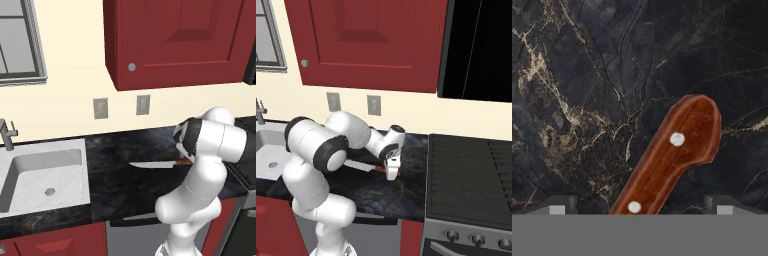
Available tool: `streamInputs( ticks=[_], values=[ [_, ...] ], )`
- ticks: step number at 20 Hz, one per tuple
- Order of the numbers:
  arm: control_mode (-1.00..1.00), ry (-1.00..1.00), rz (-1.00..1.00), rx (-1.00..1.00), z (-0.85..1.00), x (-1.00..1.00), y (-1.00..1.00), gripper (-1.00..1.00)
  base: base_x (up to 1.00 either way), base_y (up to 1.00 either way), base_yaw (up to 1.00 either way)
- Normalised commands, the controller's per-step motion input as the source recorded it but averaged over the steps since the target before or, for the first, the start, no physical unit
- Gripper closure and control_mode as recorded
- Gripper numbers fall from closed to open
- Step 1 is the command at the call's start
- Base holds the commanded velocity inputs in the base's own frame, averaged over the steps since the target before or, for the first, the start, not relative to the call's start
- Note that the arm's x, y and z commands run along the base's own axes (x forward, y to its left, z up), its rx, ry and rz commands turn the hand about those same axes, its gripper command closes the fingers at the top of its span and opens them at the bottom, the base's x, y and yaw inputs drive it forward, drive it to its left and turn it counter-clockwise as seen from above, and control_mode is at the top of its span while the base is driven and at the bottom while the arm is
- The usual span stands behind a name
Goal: Move the cutting board and knife to the sink. Then move spray from the cabinet to the counter.
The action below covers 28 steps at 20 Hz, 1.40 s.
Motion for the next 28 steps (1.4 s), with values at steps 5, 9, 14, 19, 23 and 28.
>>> streamInputs(
  ticks=[5, 9, 14, 19, 23, 28],
  values=[
    [-1.0, 0.01, 0.0, 0.0, -0.23, 0.17, 0.0, -1.0, 0.0, 0.0, 0.0],
    [-1.0, 0.02, 0.0, 0.0, -0.31, 0.11, 0.01, 1.0, 0.0, 0.0, 0.0],
    [-1.0, 0.03, 0.0, 0.0, -0.38, 0.07, 0.06, 1.0, 0.0, 0.0, 0.0],
    [-1.0, 0.06, 0.0, 0.0, -0.41, 0.11, 0.12, 1.0, 0.0, 0.0, 0.0],
    [-1.0, 0.08, 0.0, 0.0, -0.42, 0.1, 0.15, 1.0, 0.0, 0.0, 0.0],
    [-1.0, 0.05, 0.0, 0.0, -0.37, 0.01, 0.09, 1.0, 0.0, 0.0, 0.0]
  ],
)
